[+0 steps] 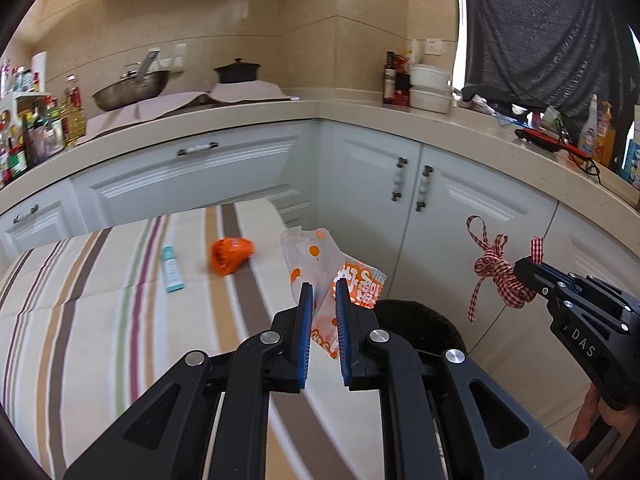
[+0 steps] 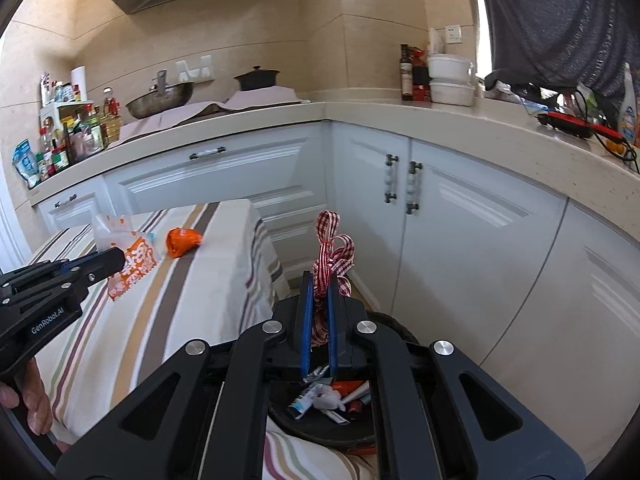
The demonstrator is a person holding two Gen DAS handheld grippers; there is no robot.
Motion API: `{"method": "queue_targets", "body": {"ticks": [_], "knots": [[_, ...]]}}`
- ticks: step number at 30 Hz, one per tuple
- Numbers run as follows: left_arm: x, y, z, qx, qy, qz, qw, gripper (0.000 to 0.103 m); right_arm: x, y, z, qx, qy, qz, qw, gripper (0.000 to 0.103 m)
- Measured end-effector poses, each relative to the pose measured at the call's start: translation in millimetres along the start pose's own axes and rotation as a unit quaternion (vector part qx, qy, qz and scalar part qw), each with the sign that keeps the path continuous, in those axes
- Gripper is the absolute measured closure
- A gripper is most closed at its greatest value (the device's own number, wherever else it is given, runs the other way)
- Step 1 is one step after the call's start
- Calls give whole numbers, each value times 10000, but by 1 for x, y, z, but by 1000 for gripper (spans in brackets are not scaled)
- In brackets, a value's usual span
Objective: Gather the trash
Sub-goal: 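Carry the plastic bag and ribbon over the black bin, then open both tools to drop the bag and ribbon into the bin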
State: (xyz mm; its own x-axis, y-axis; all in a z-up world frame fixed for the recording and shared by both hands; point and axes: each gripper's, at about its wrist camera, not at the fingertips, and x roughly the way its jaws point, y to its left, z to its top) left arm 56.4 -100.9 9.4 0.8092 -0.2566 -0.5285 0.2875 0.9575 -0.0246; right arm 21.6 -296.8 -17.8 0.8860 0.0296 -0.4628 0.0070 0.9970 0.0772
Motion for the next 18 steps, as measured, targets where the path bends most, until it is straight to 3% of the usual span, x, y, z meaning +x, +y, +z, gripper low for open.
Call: {"method": "queue_targets", "body": {"ticks": [18], "knots": [[64, -45, -2, 223, 301, -161, 9992, 90, 44, -42, -11, 287, 186, -63, 9994, 97]]}}
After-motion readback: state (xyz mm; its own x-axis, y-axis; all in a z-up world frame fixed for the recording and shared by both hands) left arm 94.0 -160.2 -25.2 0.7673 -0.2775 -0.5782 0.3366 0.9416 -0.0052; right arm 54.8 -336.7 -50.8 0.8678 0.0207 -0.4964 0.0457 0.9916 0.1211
